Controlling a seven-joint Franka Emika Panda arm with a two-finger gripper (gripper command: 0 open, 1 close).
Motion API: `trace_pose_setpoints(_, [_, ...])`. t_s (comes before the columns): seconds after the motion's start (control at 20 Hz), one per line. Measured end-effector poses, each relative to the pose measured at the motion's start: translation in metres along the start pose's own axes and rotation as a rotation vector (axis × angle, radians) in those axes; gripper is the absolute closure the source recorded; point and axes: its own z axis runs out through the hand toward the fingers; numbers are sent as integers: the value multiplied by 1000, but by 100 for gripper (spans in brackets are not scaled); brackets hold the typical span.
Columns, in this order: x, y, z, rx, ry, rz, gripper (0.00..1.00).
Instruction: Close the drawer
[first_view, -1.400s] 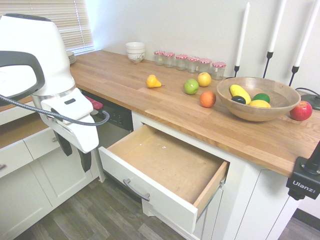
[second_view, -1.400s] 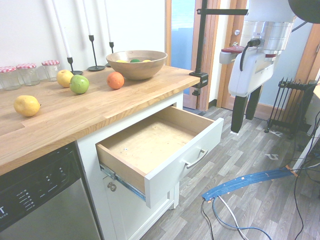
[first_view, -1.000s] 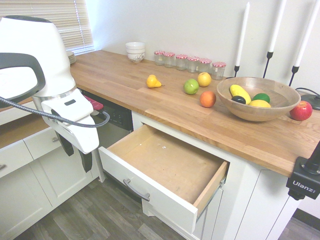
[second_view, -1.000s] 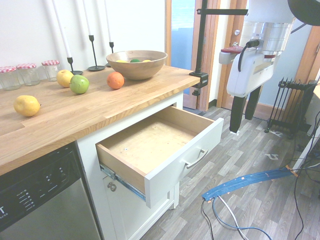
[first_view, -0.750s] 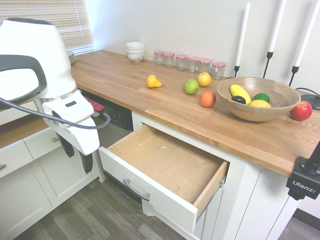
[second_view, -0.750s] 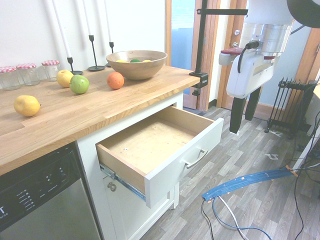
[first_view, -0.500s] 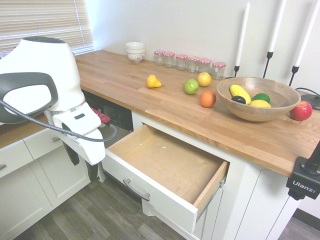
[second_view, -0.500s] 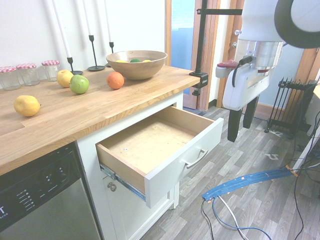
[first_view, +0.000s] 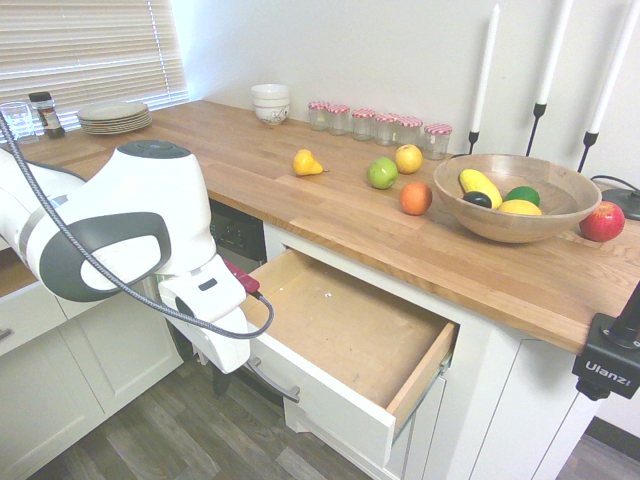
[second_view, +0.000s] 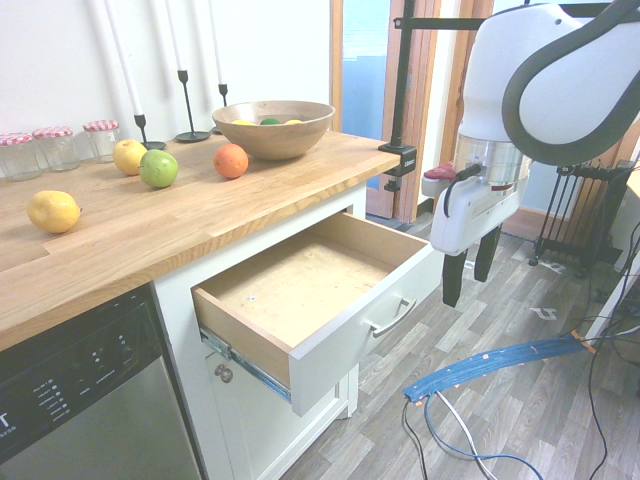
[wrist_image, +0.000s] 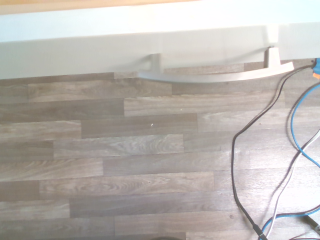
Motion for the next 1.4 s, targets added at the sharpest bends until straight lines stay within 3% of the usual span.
trace_pose_setpoints(1.05, [42, -1, 119, -36, 3, 11, 0])
trace_pose_setpoints(1.4, [56, -12, 145, -27, 72, -7, 0])
